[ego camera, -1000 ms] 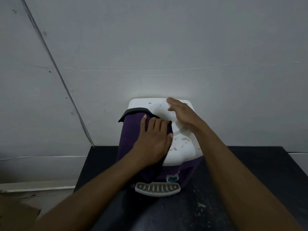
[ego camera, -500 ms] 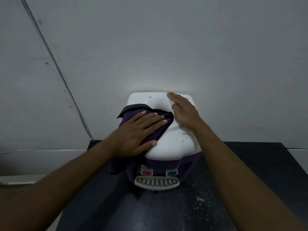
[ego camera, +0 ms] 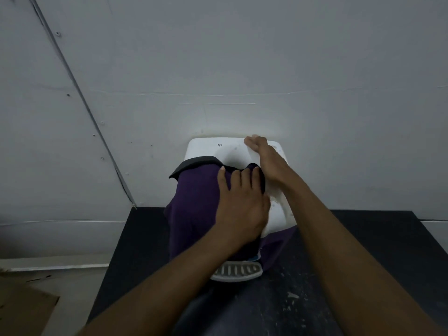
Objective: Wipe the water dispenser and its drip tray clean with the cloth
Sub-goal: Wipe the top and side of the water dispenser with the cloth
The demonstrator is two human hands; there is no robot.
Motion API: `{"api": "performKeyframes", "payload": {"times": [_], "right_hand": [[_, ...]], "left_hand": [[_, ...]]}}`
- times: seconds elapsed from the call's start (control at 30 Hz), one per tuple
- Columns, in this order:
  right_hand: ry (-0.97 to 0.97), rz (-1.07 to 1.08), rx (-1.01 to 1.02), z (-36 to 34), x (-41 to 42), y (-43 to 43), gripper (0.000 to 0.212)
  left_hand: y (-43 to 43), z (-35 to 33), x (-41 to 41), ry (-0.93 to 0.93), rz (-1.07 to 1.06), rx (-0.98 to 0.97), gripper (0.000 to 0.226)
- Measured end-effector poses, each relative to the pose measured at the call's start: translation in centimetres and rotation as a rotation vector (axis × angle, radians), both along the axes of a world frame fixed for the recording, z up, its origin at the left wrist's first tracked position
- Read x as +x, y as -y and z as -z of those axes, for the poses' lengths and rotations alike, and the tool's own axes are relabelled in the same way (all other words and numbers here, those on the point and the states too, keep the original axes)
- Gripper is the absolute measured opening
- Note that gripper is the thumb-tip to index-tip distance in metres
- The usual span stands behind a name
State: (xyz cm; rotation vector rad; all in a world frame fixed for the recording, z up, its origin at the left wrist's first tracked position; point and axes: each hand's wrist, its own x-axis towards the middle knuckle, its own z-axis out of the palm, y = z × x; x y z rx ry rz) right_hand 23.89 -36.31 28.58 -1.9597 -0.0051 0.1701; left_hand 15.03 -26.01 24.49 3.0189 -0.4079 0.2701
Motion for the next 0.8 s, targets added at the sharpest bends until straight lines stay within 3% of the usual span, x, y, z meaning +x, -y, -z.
{"api": "performKeyframes", "payload": {"times": [0.1, 0.3, 0.4, 0.47, 0.6, 0.7, 0.8], "right_hand": [[0.031, 0.016, -0.015, 0.5, -0.2, 0.2, 0.063], [0.137, -0.014, -0.158, 0.9, 0.1, 0.5, 0.049], [0.16, -0.061, -0.192, 1.0, 0.5, 0.8, 0.045], [0.132, -0.079, -0.165, 0.9, 0.7, 0.9, 0.044], [0.061, -0.115, -0.074, 0.3, 1.3, 1.0, 0.045], [0.04, -0.137, -0.029, 0.3, 1.6, 1.1, 0.047], [0.03, -0.124, -0.046, 0.5, 1.6, 1.1, 0.049]], "left_hand": [[0.4, -0.1, 0.0, 0.025, 0.002, -0.052, 0.061], [-8.3, -1.6, 2.4, -0.015, 0.459, -0.177, 0.053], [-11.7, -2.5, 4.3, -0.065, 0.564, -0.153, 0.043], [-11.3, -2.3, 4.4, -0.065, 0.529, -0.129, 0.044], [-6.5, -0.6, 2.1, -0.031, 0.25, -0.054, 0.067], [-1.3, -0.3, 0.5, 0.022, 0.0, -0.026, 0.057], [2.0, -0.6, 0.1, 0.02, -0.075, -0.016, 0.051]]}}
